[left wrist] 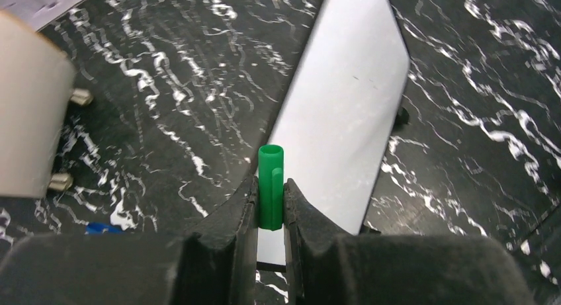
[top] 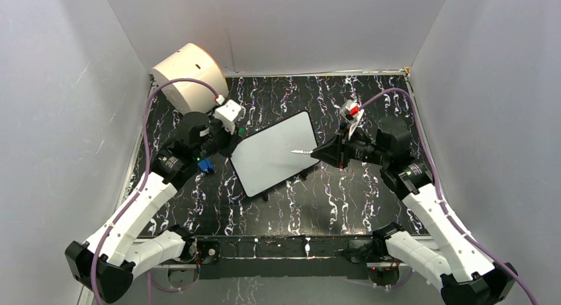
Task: Write a sentence on the whiteboard
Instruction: Open the whiteboard marker at the center of the board, then place the pen cap at the center of the board.
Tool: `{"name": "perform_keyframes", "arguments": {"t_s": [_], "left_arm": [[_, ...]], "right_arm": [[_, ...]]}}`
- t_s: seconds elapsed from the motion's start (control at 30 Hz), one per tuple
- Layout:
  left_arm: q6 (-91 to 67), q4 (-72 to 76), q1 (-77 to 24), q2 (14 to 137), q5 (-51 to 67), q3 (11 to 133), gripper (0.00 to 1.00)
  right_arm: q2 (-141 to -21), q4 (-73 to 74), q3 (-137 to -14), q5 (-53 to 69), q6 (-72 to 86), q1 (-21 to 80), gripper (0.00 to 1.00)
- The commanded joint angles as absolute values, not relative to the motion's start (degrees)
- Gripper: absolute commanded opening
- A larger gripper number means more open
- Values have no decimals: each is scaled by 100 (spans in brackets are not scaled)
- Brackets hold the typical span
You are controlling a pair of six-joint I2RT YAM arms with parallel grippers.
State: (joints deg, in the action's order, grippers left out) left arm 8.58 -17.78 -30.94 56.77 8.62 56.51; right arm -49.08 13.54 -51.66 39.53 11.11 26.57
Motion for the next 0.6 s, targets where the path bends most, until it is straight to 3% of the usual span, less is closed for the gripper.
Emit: {"name": "perform_keyframes", "arguments": {"t_s": [0.0,0.57], "left_arm": [[103,-1581,-2583,5665,466,5959,0],[-943,-2323,-780,7458,1159,6279,0]], "right_arm": [[-4668,596,-4964,3527,986,2620,0],[-4358,247,-4414,3121,883,2619,0]]}}
